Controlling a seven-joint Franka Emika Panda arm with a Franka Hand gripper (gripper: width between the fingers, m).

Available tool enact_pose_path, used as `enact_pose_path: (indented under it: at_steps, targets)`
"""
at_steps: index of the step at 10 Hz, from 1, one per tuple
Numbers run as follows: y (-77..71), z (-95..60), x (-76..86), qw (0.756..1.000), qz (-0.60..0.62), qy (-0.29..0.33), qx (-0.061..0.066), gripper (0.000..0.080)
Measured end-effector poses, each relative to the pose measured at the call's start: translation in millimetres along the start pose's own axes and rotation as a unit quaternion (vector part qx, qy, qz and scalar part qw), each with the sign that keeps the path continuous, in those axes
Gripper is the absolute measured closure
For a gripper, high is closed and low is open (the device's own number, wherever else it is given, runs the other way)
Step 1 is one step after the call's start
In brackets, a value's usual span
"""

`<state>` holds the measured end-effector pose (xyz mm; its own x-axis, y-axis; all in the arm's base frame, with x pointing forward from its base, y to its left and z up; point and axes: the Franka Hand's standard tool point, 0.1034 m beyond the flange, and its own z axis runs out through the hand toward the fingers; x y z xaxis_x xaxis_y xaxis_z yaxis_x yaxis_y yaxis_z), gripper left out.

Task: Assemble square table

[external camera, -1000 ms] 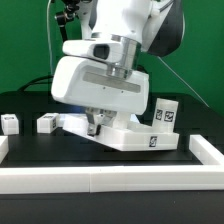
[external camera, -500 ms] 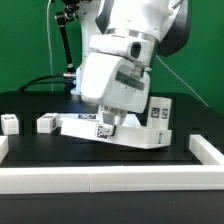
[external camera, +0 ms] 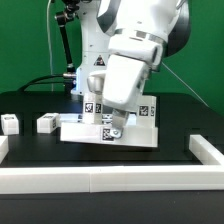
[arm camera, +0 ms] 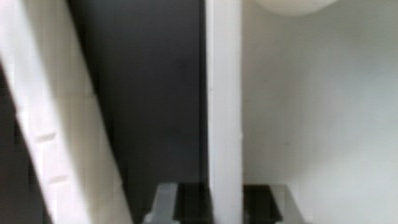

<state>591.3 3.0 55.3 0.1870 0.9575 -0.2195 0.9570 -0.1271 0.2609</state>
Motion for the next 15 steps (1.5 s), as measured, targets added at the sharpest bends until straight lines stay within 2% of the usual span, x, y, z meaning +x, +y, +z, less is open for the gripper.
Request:
enact_pose_path:
  at_steps: [2,4,6,9,12,15]
  targets:
    - [9.8,-3.6,8.6,0.999,-0.032,0.000,0.001,0.0737]
    - [8.8,-1.1,3.6,0.996,-0.093,-0.007,0.000,0.0737]
    - [8.5,-0.7,3.0,0.995,-0.101,-0.009,0.000,0.0737]
    - [17.2,-0.2,28.9,0.997,-0.075,-0.009,0.008,0.0737]
    - [29.7,3.2,51.8,0.998,-0.058,-0.009,0.004,0.0737]
    - [39.9,-2.0,67.6,0.999,-0.041,-0.011,0.006,0.0737]
